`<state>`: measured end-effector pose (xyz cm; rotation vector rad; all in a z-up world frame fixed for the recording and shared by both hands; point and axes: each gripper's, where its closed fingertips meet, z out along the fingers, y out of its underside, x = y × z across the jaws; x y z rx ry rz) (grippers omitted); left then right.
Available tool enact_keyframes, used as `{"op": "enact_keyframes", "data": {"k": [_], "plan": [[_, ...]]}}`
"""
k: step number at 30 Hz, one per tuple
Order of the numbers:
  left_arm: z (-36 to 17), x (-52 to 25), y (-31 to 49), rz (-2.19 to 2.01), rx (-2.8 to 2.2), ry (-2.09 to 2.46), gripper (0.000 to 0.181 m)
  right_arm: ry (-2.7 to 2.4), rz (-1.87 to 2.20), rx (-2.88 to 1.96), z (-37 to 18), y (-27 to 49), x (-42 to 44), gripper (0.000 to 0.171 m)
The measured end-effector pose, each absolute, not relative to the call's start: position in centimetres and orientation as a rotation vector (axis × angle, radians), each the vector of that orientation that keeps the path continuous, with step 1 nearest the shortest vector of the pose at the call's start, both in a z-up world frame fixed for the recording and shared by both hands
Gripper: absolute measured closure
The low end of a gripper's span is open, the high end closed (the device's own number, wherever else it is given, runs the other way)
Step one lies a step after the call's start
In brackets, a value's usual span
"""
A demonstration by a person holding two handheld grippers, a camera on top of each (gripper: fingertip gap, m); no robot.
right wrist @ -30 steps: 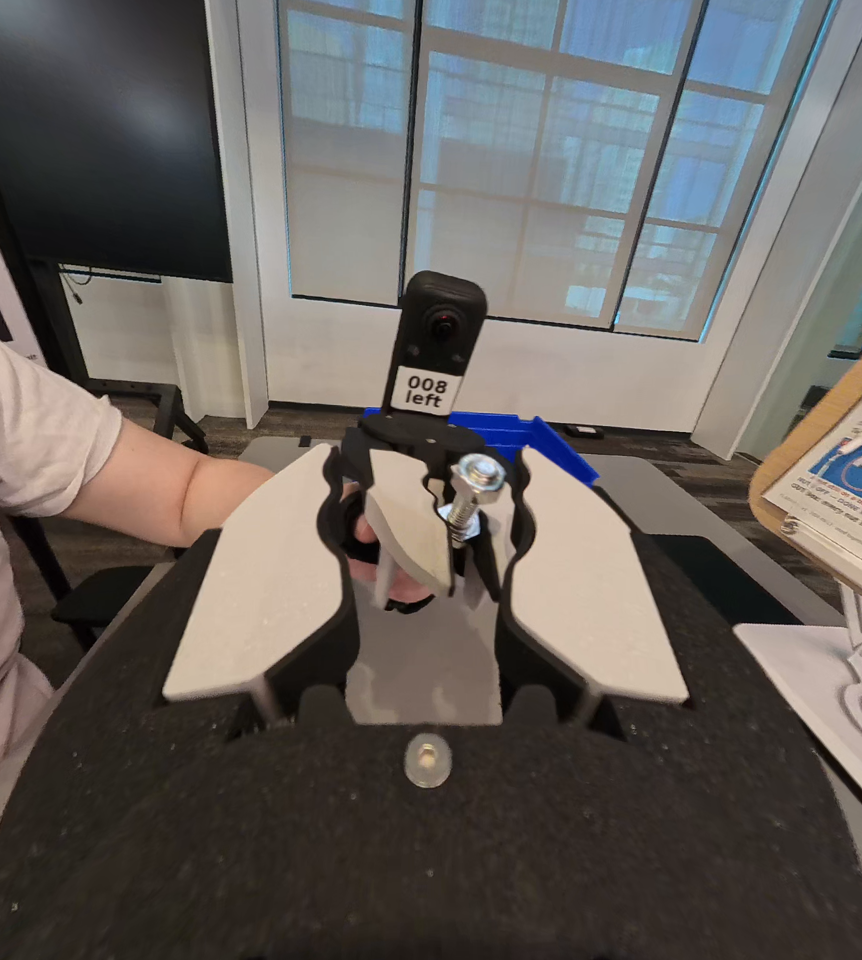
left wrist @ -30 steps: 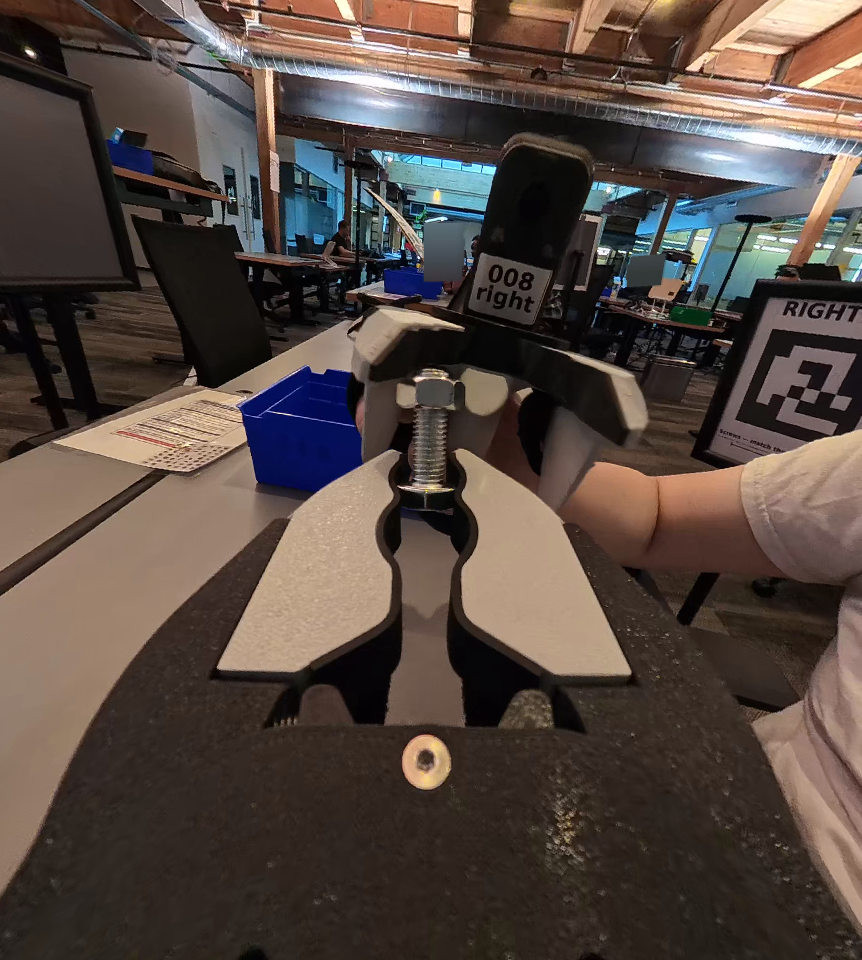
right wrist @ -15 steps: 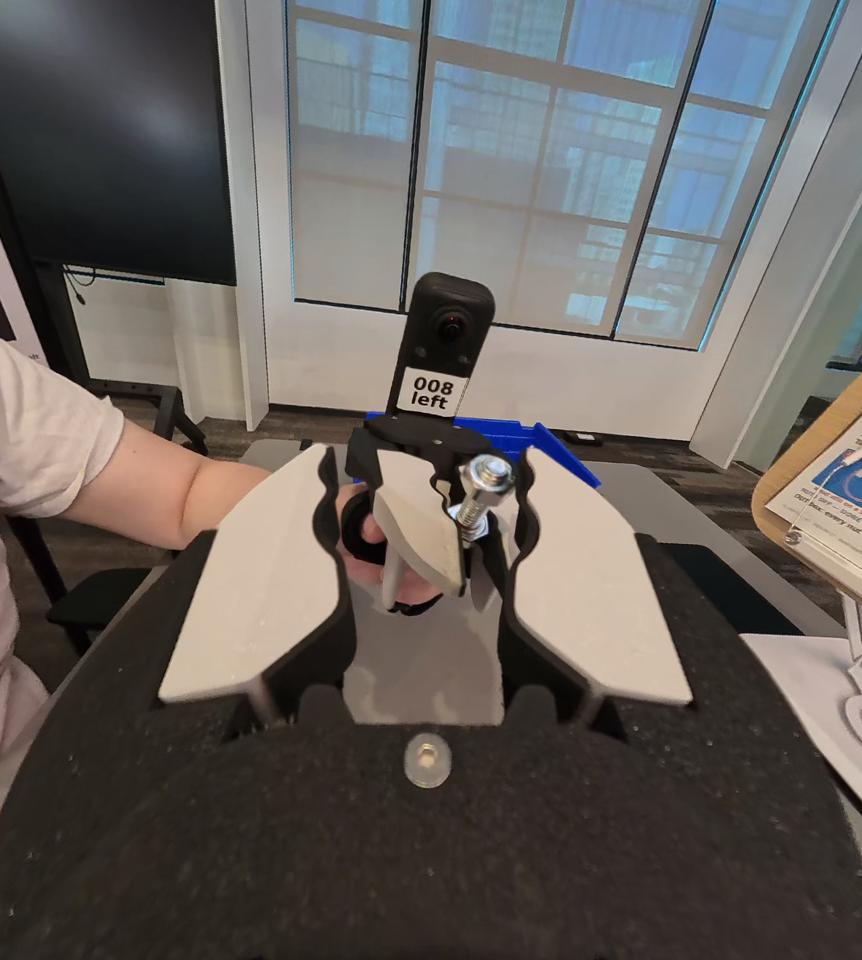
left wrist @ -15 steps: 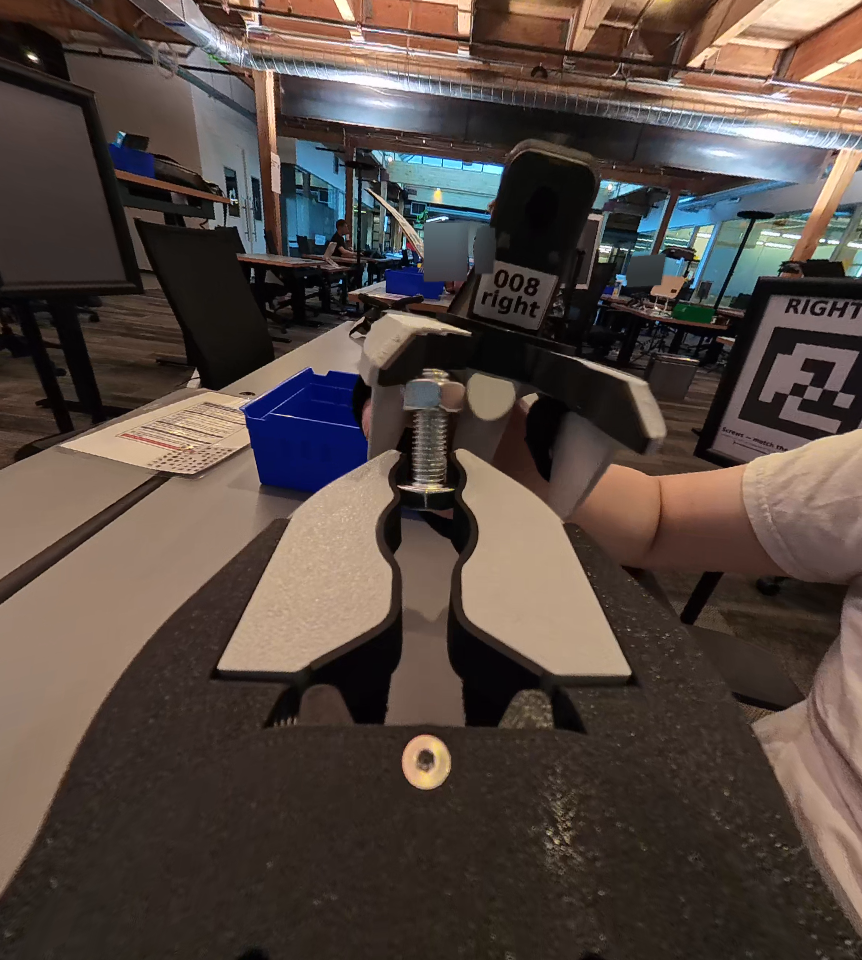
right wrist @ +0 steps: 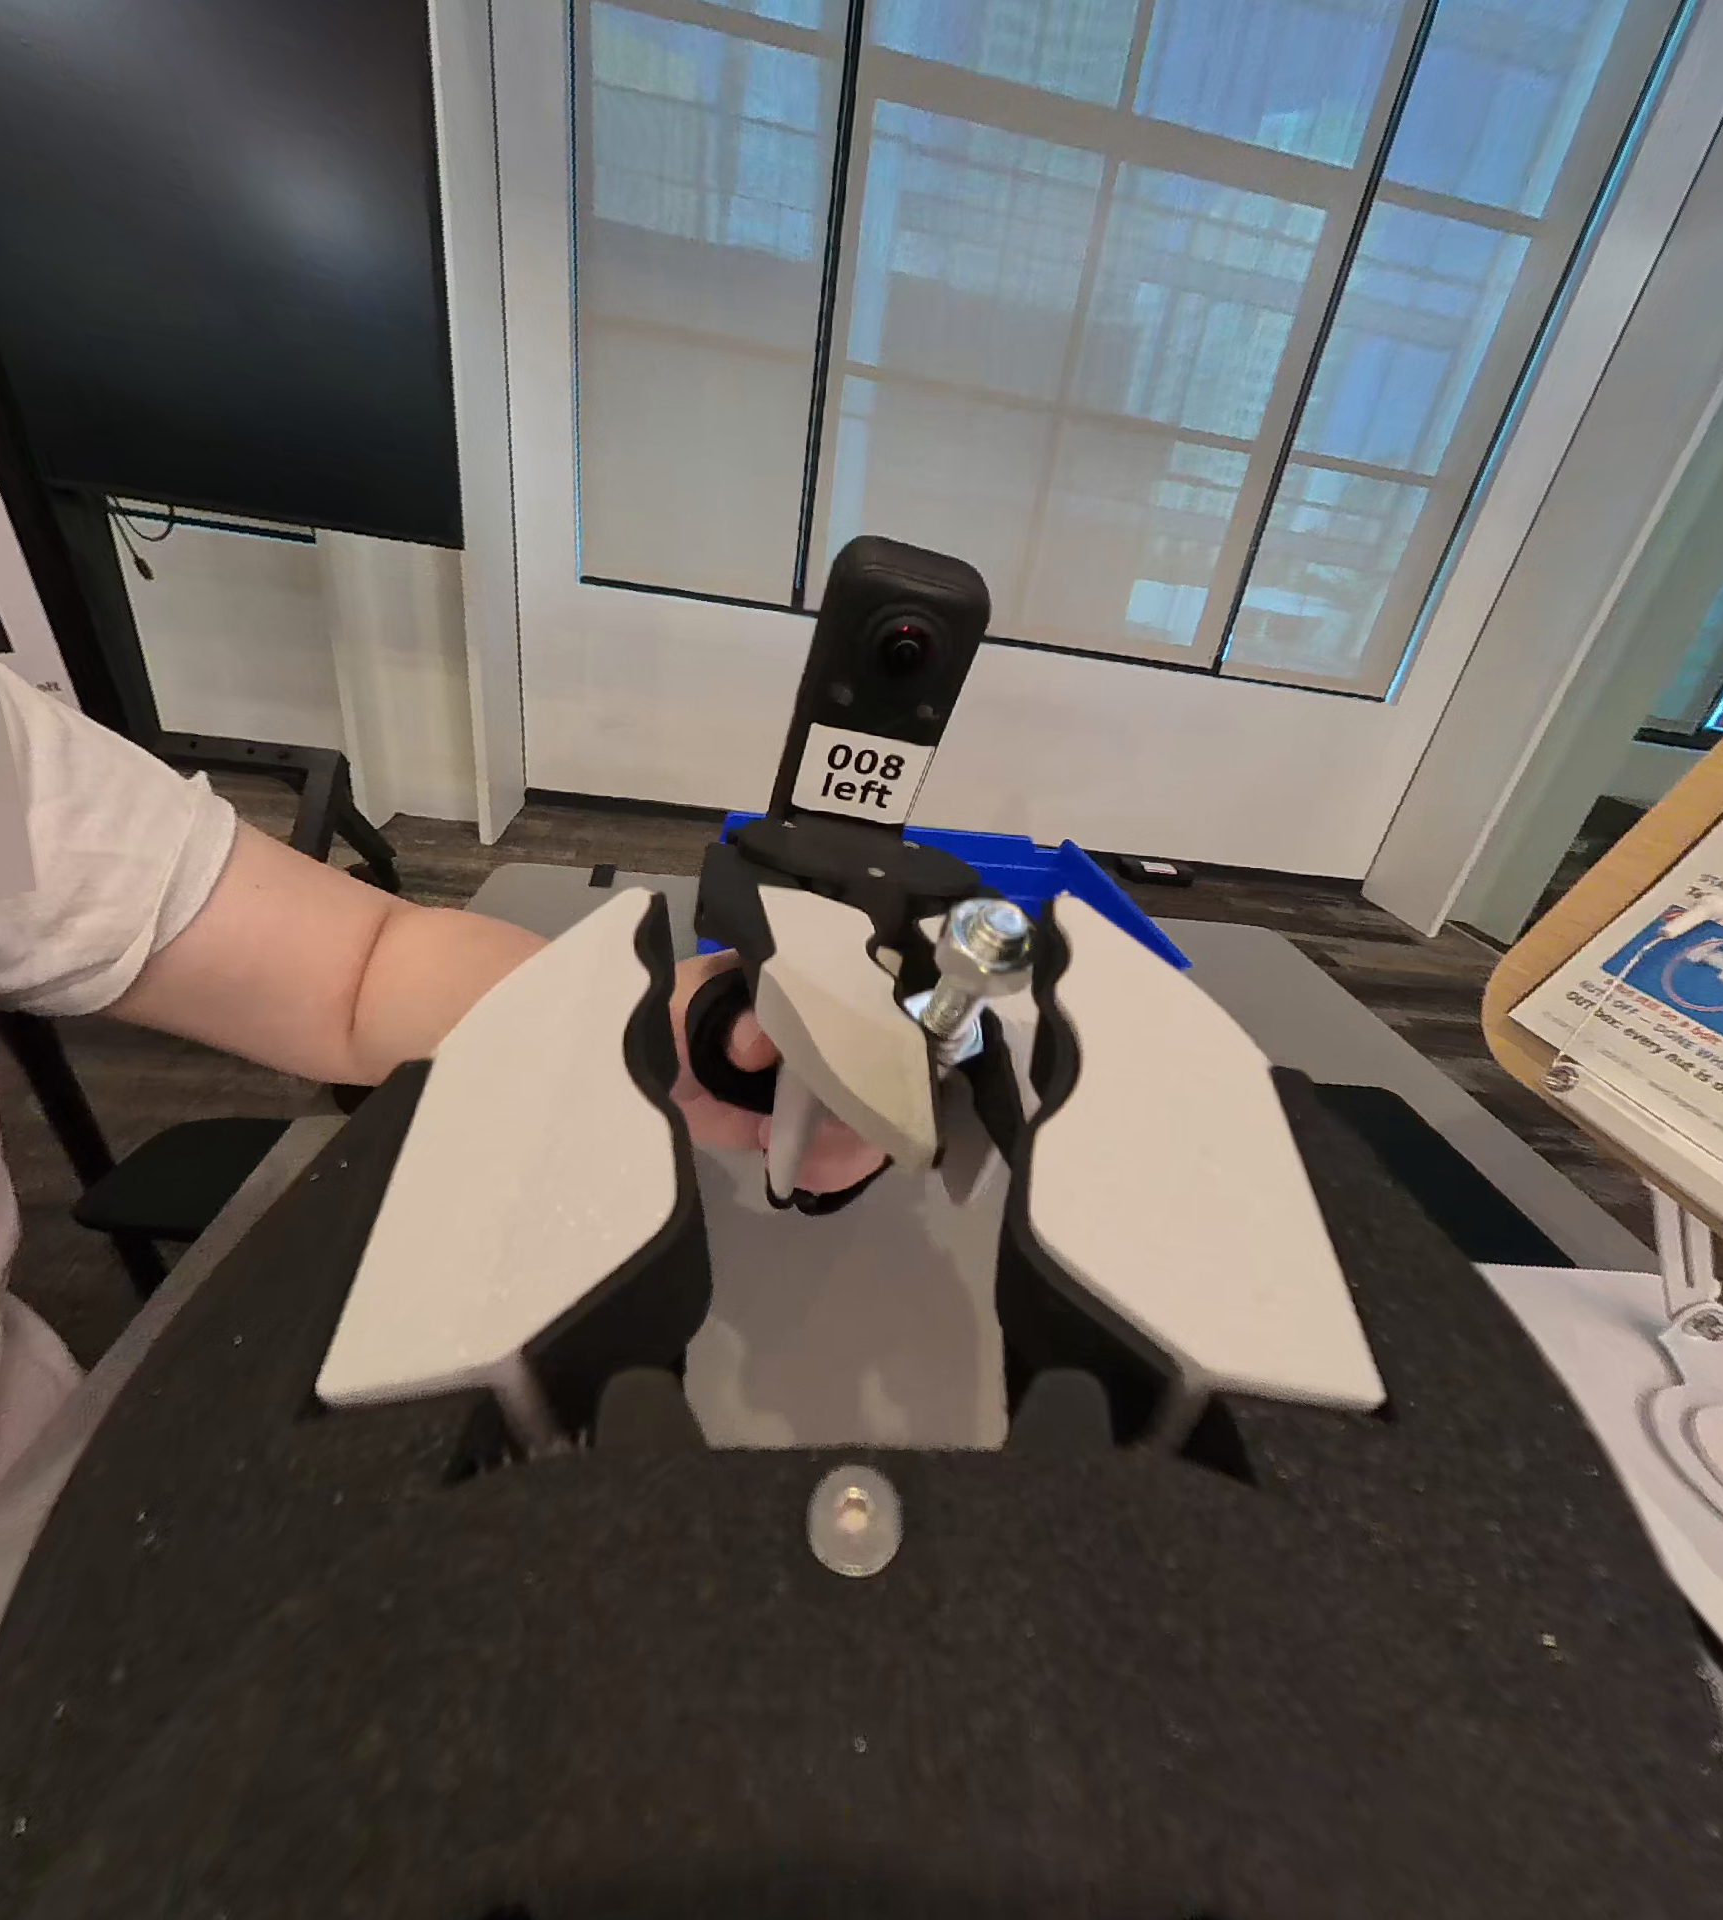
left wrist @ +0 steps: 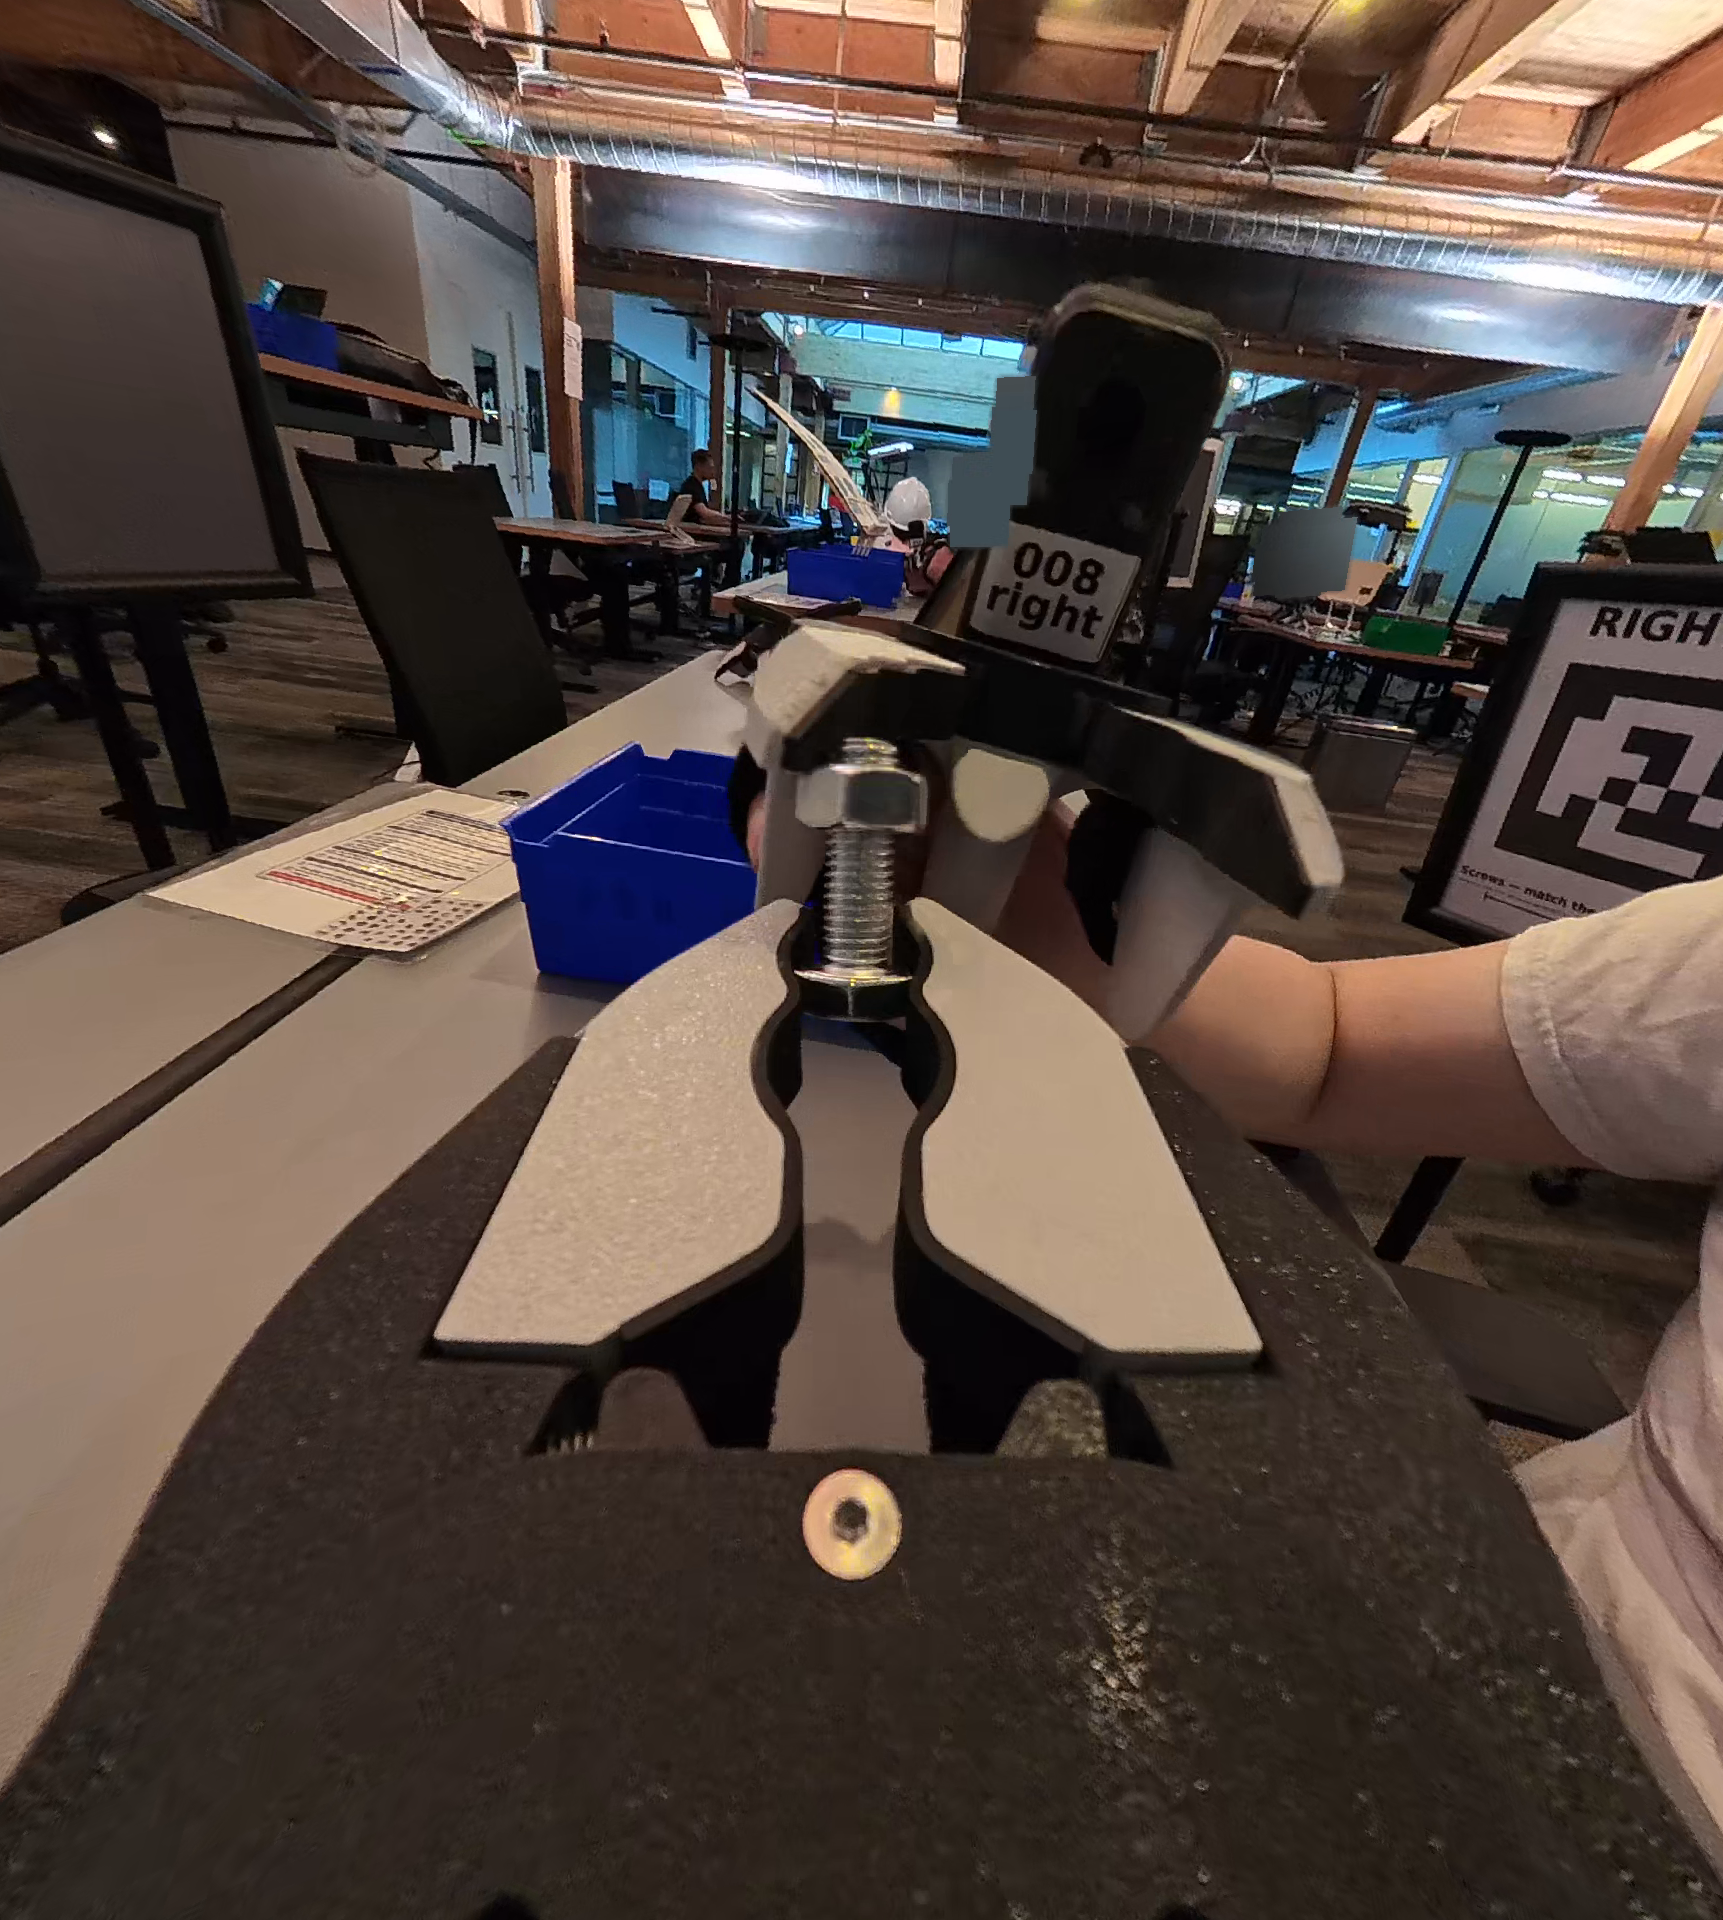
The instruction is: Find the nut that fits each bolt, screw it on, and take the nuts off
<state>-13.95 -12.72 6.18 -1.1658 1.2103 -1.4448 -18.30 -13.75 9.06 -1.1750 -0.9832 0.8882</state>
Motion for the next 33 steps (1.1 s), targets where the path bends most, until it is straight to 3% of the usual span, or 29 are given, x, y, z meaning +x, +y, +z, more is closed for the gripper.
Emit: {"op": "enact_keyframes", "data": {"k": [4,13,18,25,33], "plan": [[6.7,-14.5,-12.1,-1.468,-1.167,1.17,0.168,-0.967,0.908,-1.175,9.3,-13.6,-17.5,0.115],[6.3,-13.9,-12.9,-1.454,-1.163,1.211,0.168,-0.978,0.894,-1.173,9.1,-13.7,-18.3,0.107],[6.8,-14.5,-12.2,-1.47,-1.162,1.172,0.168,-0.948,0.907,-1.173,9.4,-13.3,-17.5,0.113],[6.3,-14.0,-12.7,-1.453,-1.164,1.208,0.168,-0.972,0.894,-1.177,8.8,-13.5,-18.5,0.104],[6.4,-14.2,-12.4,-1.465,-1.168,1.191,0.168,-0.941,0.929,-1.187,9.2,-13.2,-17.7,0.113]]}}
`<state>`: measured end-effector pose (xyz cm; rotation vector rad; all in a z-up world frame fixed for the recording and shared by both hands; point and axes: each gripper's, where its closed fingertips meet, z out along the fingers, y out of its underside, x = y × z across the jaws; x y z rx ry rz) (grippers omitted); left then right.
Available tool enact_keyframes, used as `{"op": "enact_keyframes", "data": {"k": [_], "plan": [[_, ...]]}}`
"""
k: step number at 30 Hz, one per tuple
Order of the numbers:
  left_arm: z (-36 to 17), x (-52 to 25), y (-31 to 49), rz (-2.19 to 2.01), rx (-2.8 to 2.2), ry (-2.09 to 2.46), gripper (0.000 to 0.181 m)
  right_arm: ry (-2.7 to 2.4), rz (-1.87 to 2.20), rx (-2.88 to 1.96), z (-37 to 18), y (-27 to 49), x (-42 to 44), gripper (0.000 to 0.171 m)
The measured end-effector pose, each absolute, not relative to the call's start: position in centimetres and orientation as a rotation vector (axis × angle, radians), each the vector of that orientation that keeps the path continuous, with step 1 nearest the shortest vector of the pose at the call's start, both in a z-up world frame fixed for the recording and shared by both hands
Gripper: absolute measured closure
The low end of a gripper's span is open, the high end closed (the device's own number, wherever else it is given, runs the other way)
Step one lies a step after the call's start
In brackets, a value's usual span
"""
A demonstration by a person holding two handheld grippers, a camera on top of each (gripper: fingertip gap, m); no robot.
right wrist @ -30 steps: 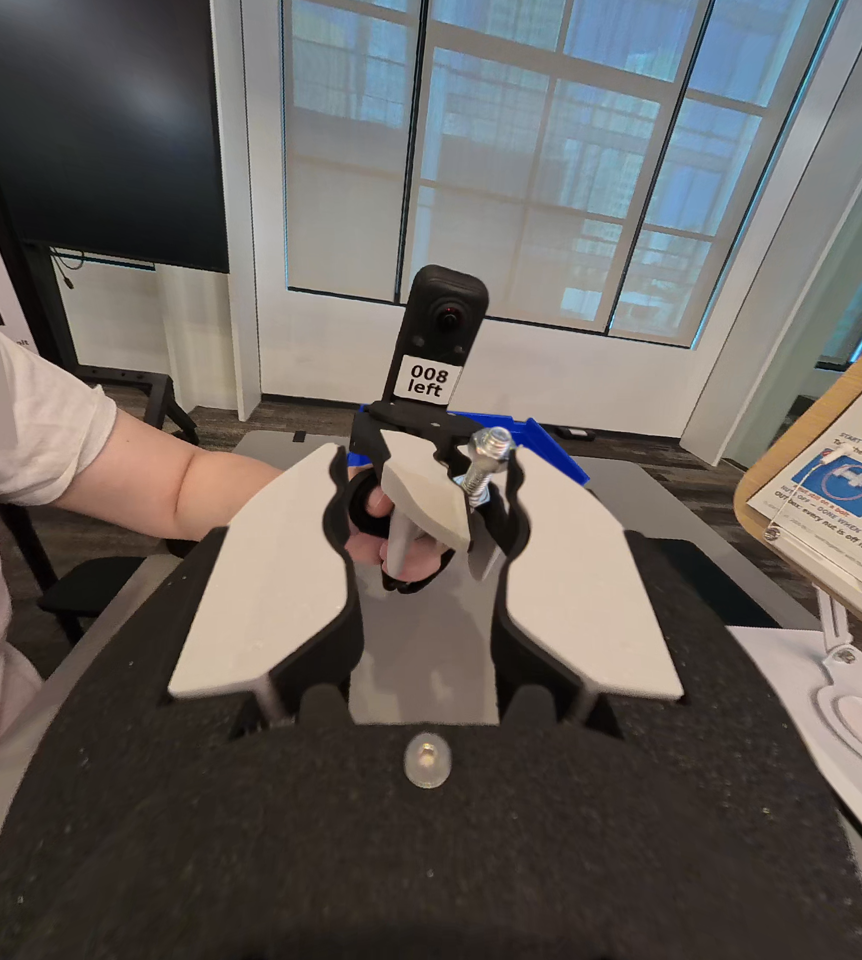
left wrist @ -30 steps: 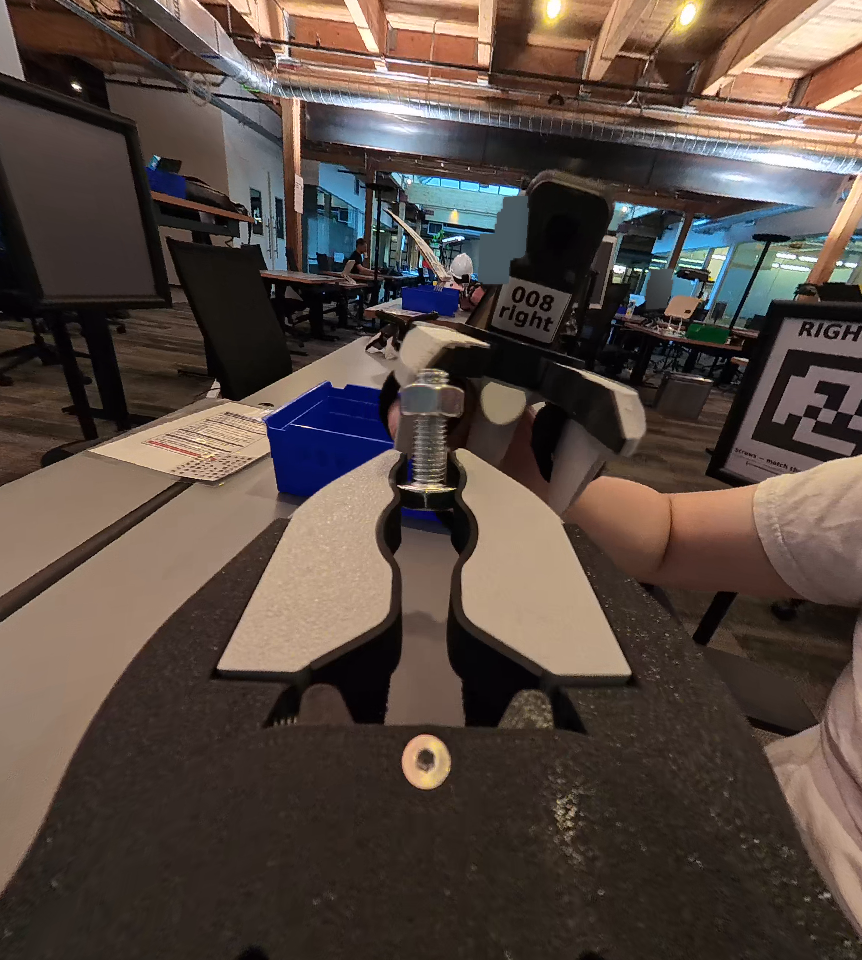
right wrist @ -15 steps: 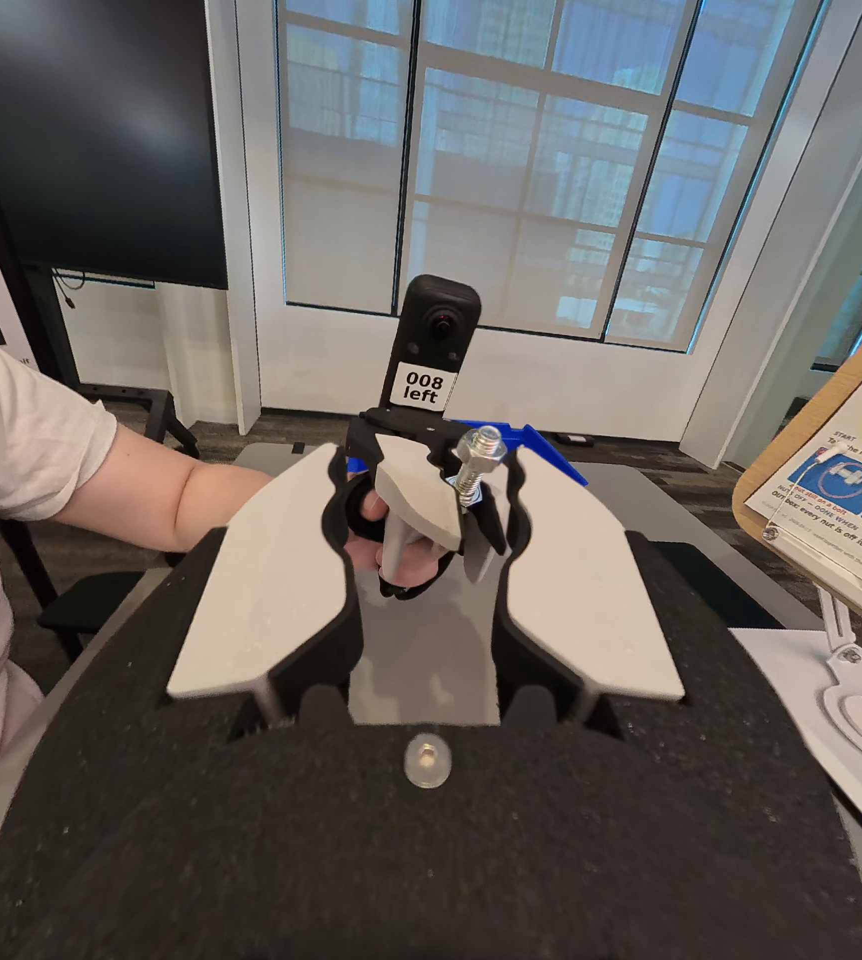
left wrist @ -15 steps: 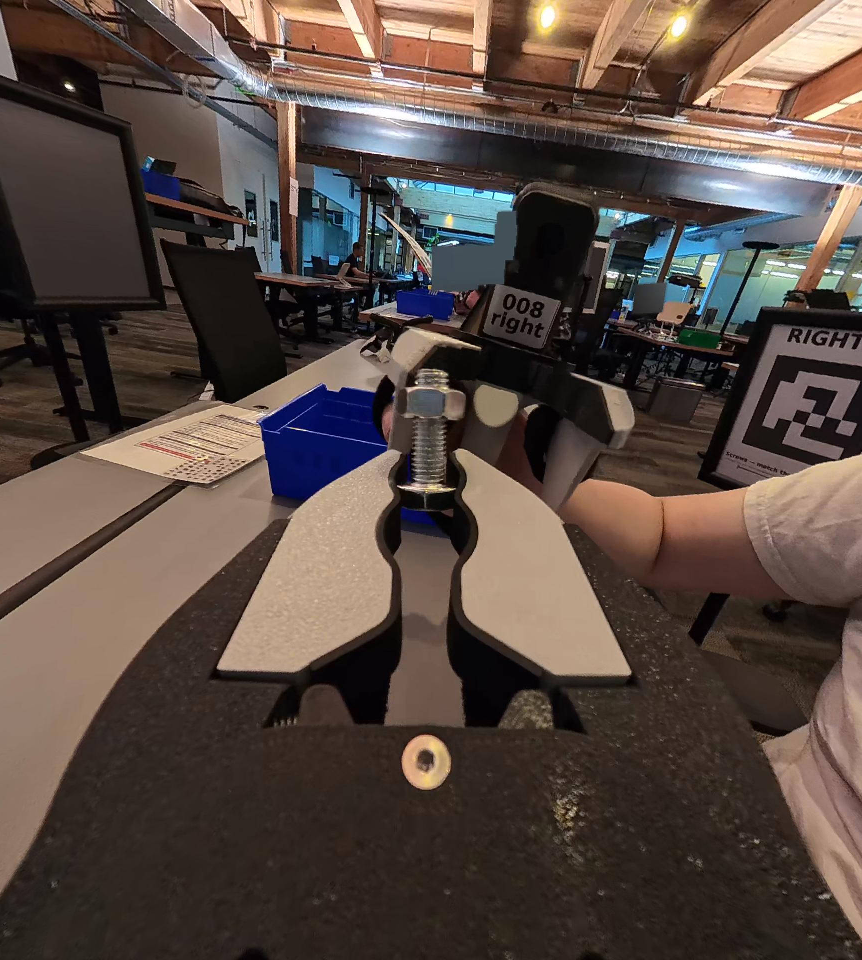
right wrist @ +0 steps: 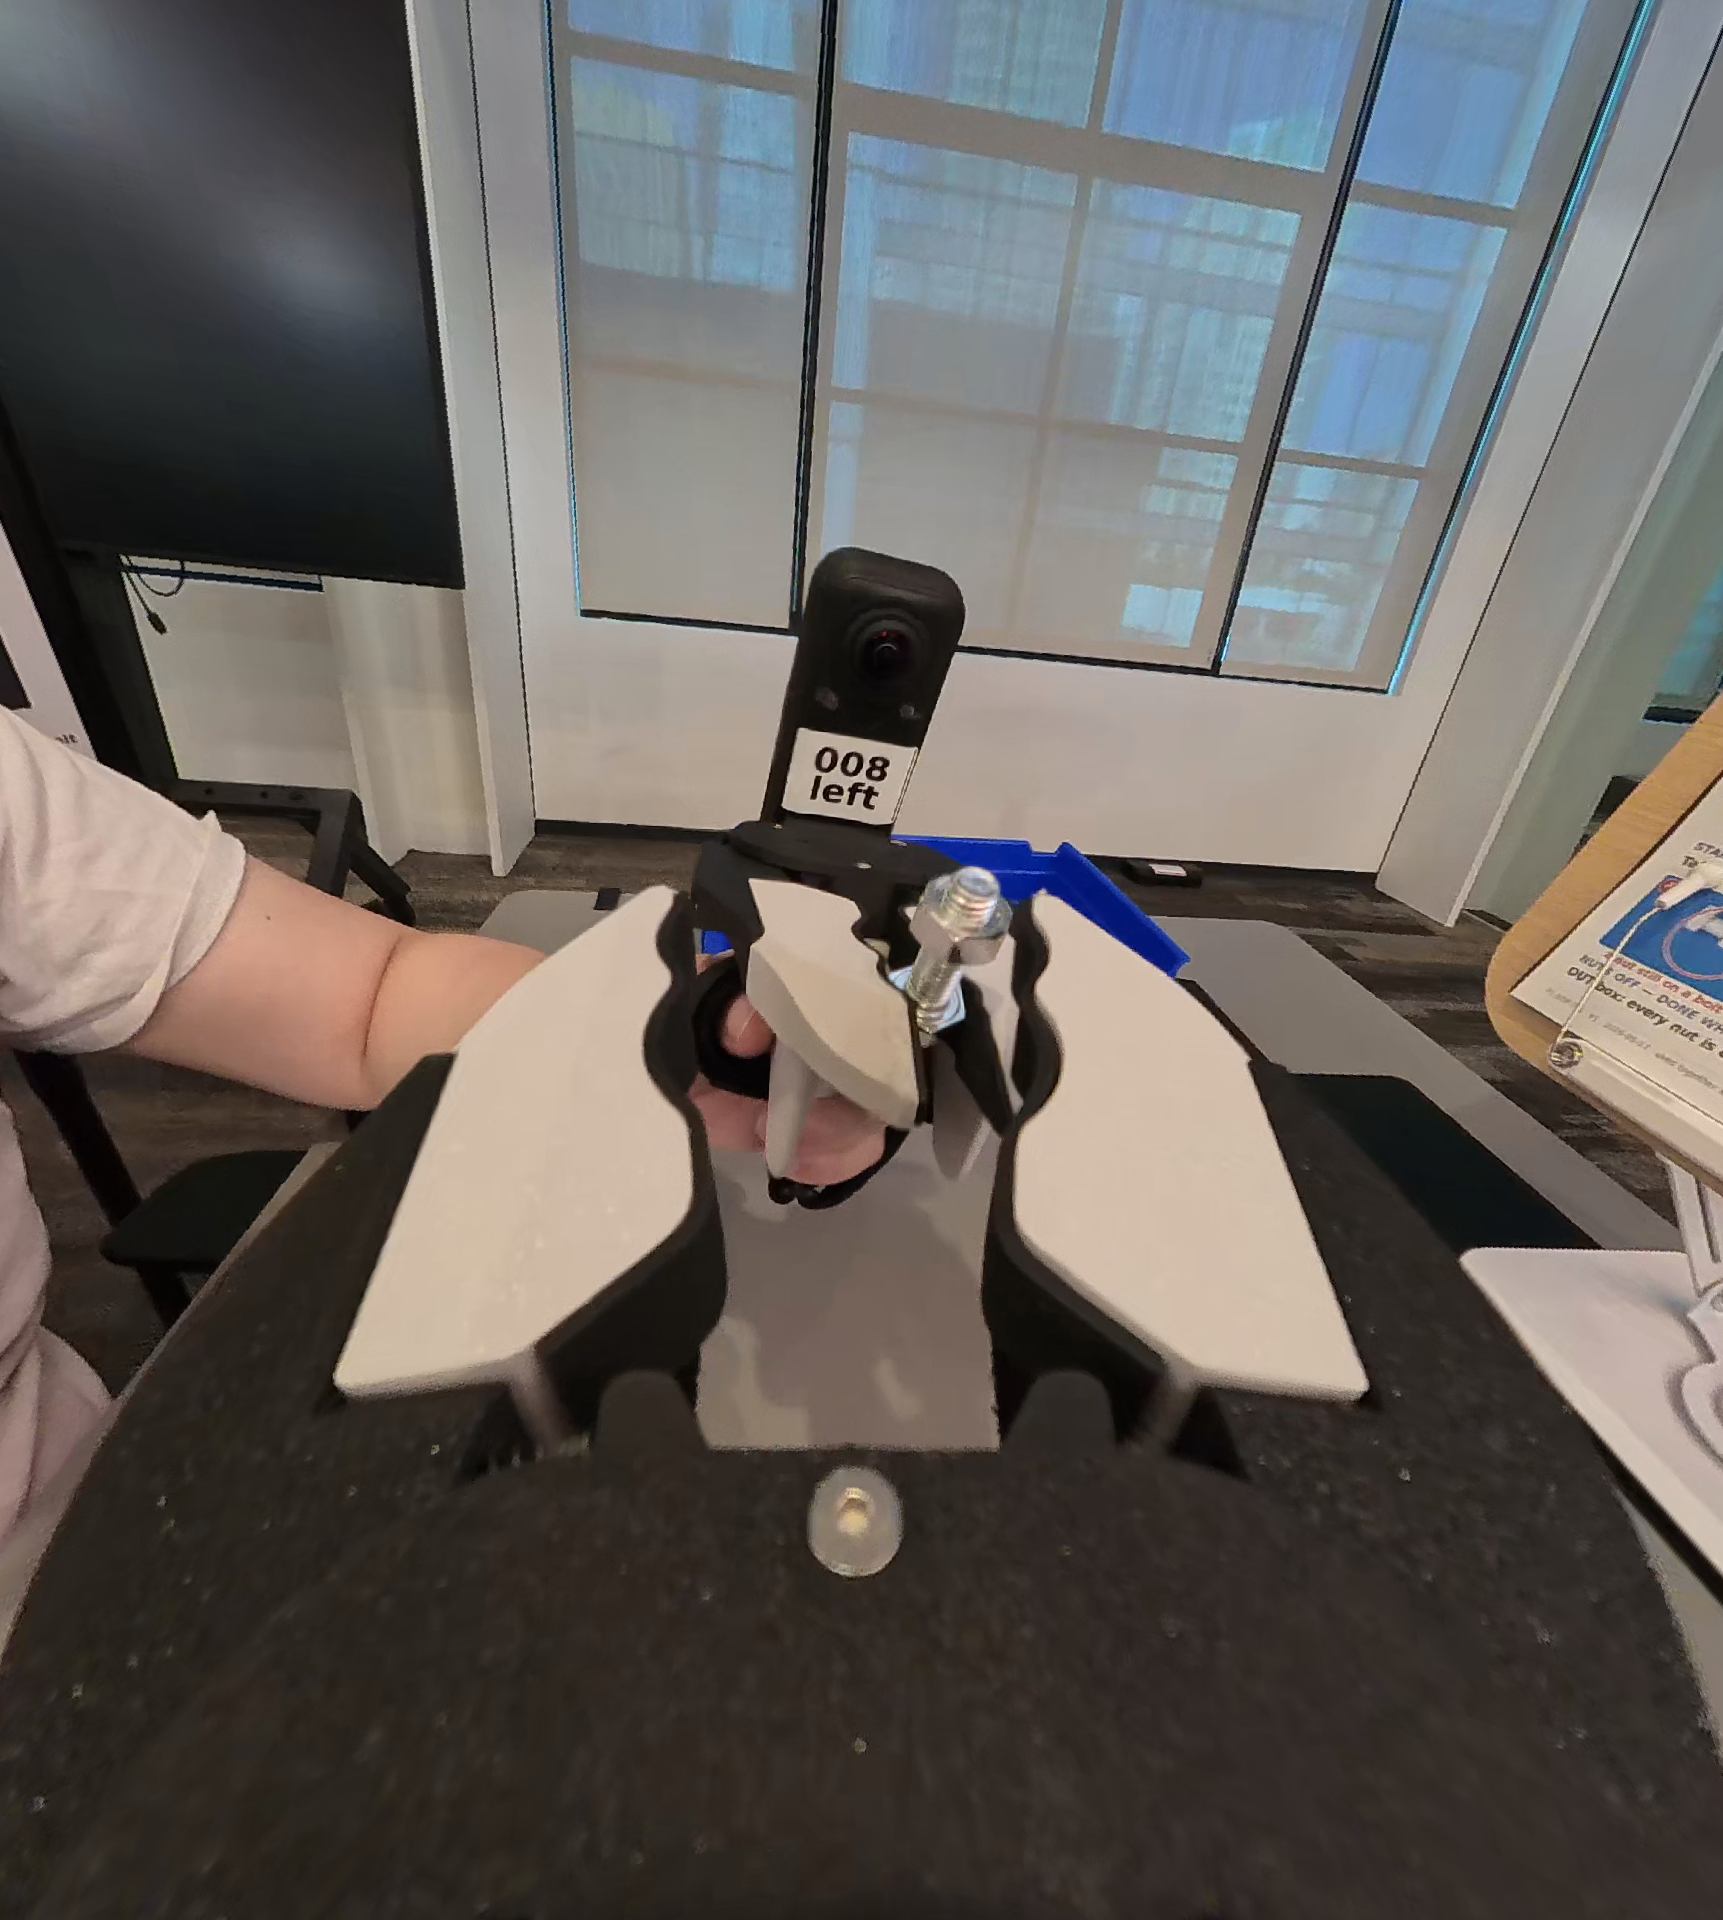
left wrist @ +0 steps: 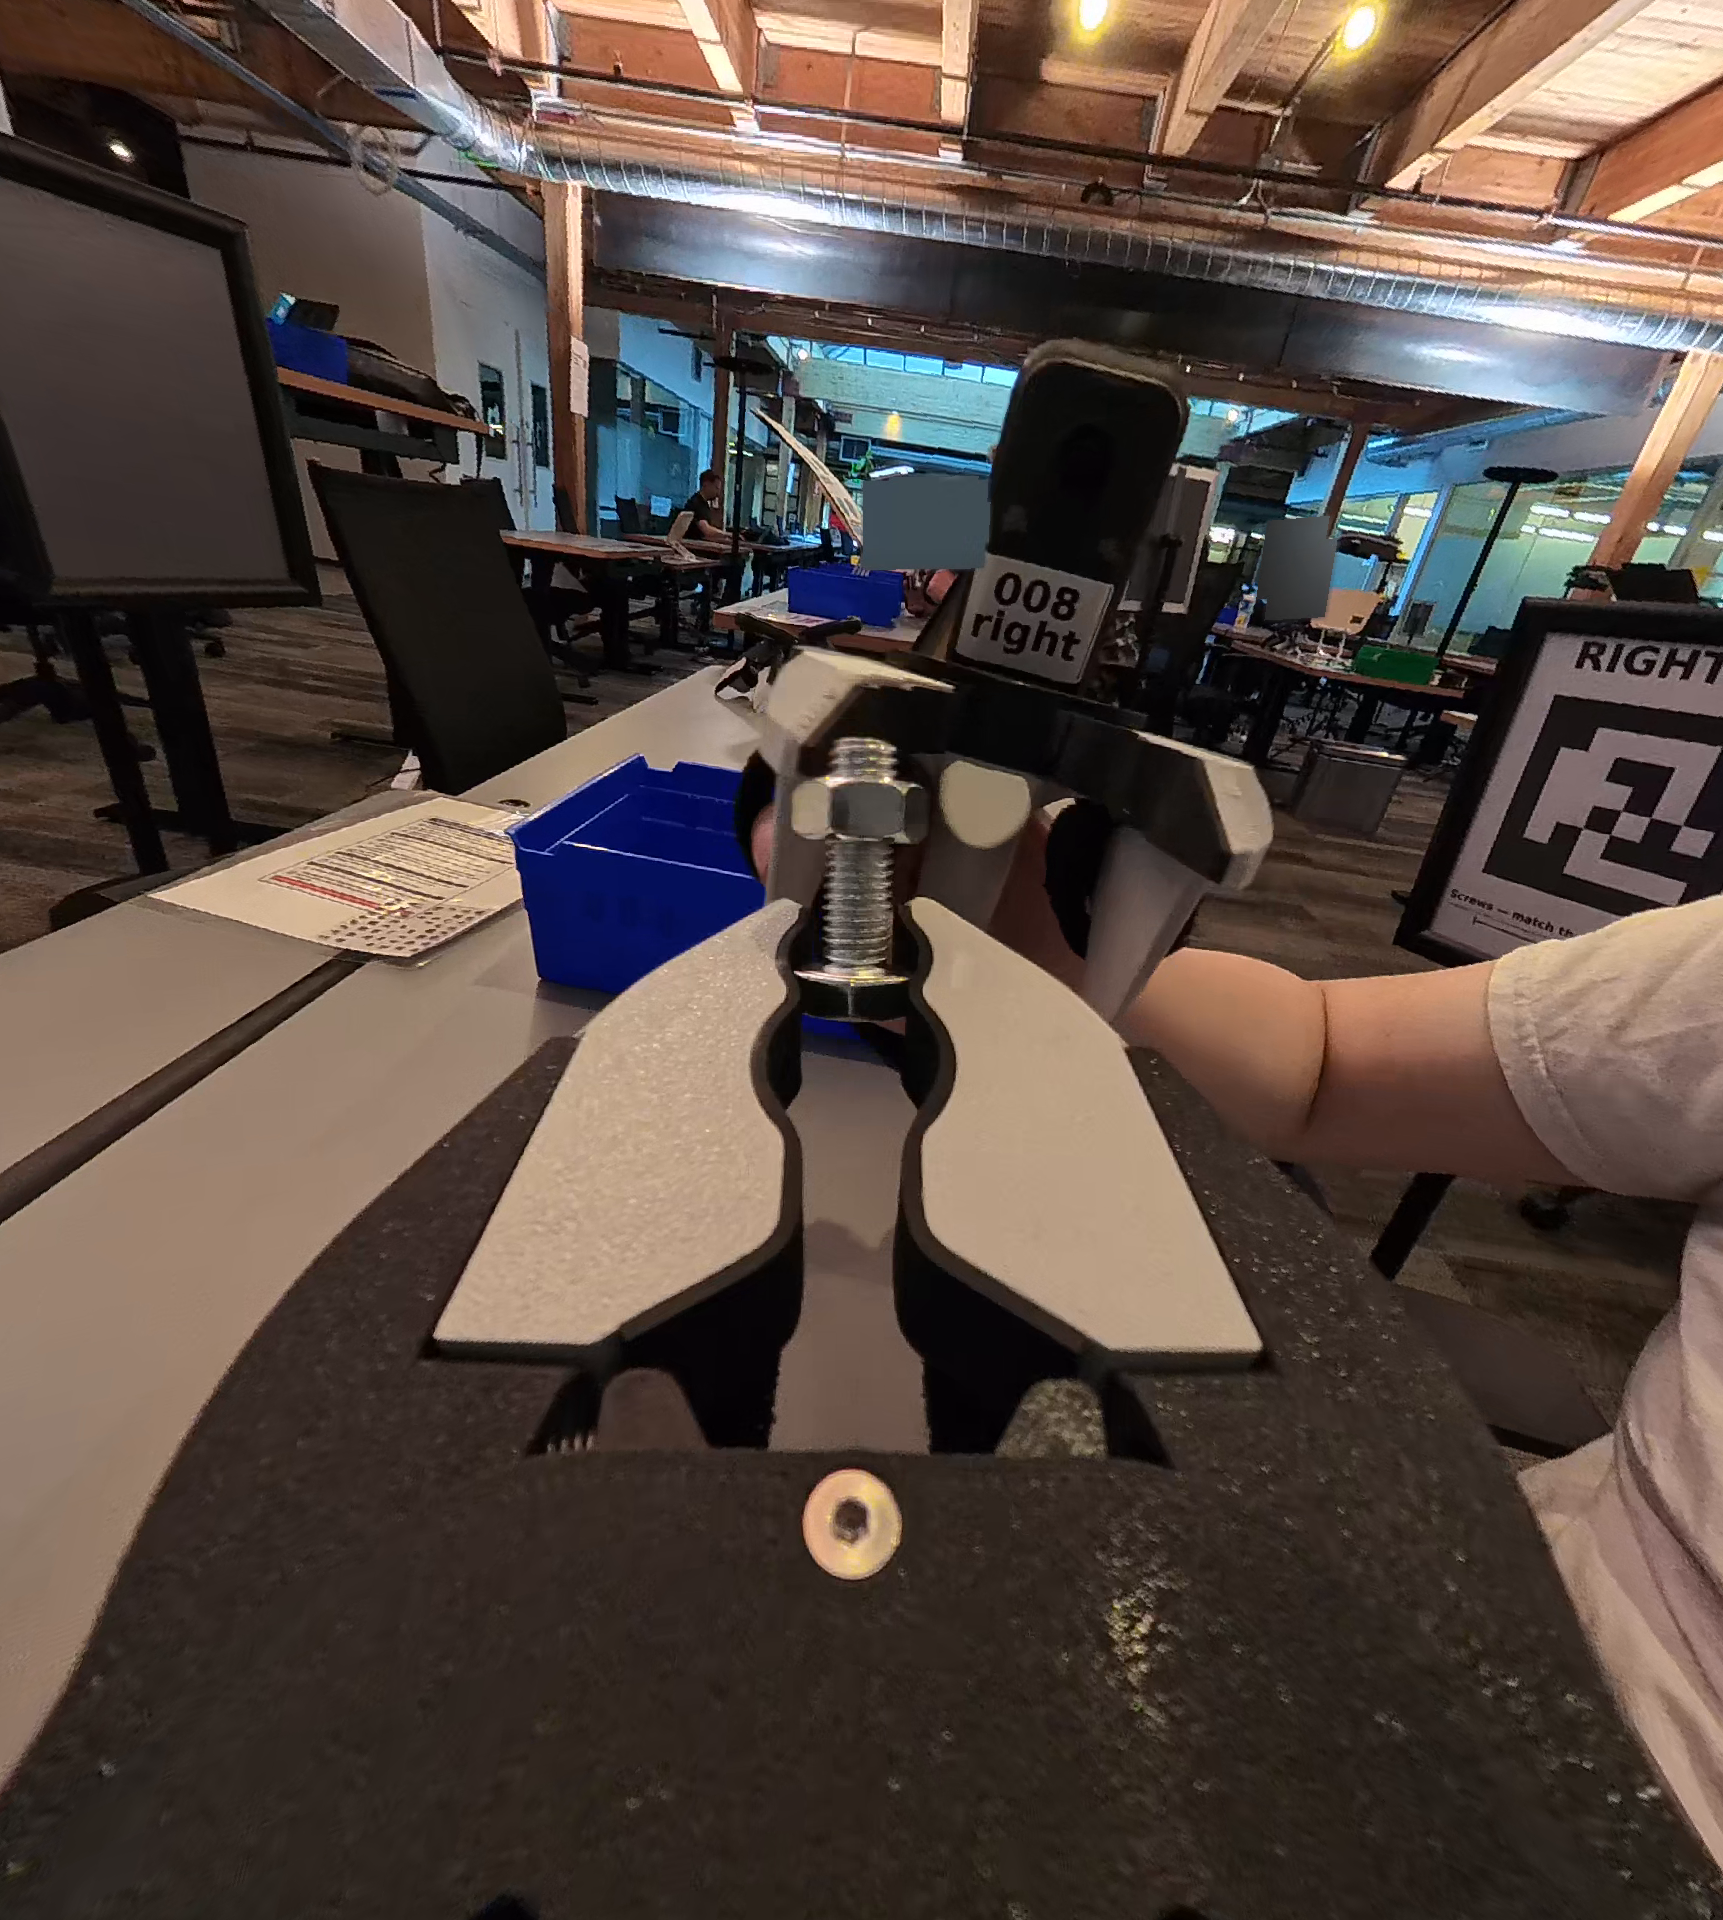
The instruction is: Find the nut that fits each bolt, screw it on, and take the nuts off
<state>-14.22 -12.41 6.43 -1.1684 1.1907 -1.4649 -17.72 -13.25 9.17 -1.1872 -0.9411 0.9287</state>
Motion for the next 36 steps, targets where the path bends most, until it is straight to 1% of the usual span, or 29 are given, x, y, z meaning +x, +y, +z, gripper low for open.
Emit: {"op": "enact_keyframes", "data": {"k": [6,7,10,11,15,19,21,23,27,31,36], "plan": [[6.2,-13.9,-12.8,-1.448,-1.165,1.21,0.168,-0.972,0.904,-1.186,8.8,-13.6,-18.6,0.103],[6.3,-14.1,-12.6,-1.445,-1.164,1.202,0.168,-0.976,0.895,-1.192,8.8,-13.5,-18.4,0.105],[6.8,-14.5,-12.1,-1.459,-1.164,1.171,0.168,-0.97,0.914,-1.192,8.9,-13.4,-17.7,0.118],[6.9,-14.6,-12.0,-1.464,-1.164,1.165,0.168,-0.951,0.933,-1.189,9.2,-13.3,-17.6,0.118],[6.5,-14.1,-12.8,-1.468,-1.16,1.199,0.168,-0.916,0.924,-1.193,9.1,-13.0,-17.8,0.106],[6.3,-14.0,-12.8,-1.446,-1.162,1.205,0.168,-0.965,0.927,-1.179,9.0,-13.7,-18.5,0.104],[6.7,-14.3,-12.4,-1.453,-1.161,1.178,0.168,-0.974,0.898,-1.188,8.9,-13.5,-18.1,0.108],[7.0,-14.6,-12.0,-1.467,-1.163,1.153,0.168,-0.974,0.925,-1.183,9.1,-13.6,-17.7,0.121],[6.9,-14.4,-12.3,-1.494,-1.161,1.16,0.168,-0.927,0.92,-1.177,9.4,-13.2,-17.7,0.11],[6.5,-14.0,-12.7,-1.494,-1.167,1.176,0.168,-0.964,0.914,-1.187,8.9,-13.5,-18.4,0.106],[6.3,-14.1,-12.3,-1.503,-1.184,1.153,0.168,-0.965,0.916,-1.225,8.5,-12.9,-17.3,0.119]]}}
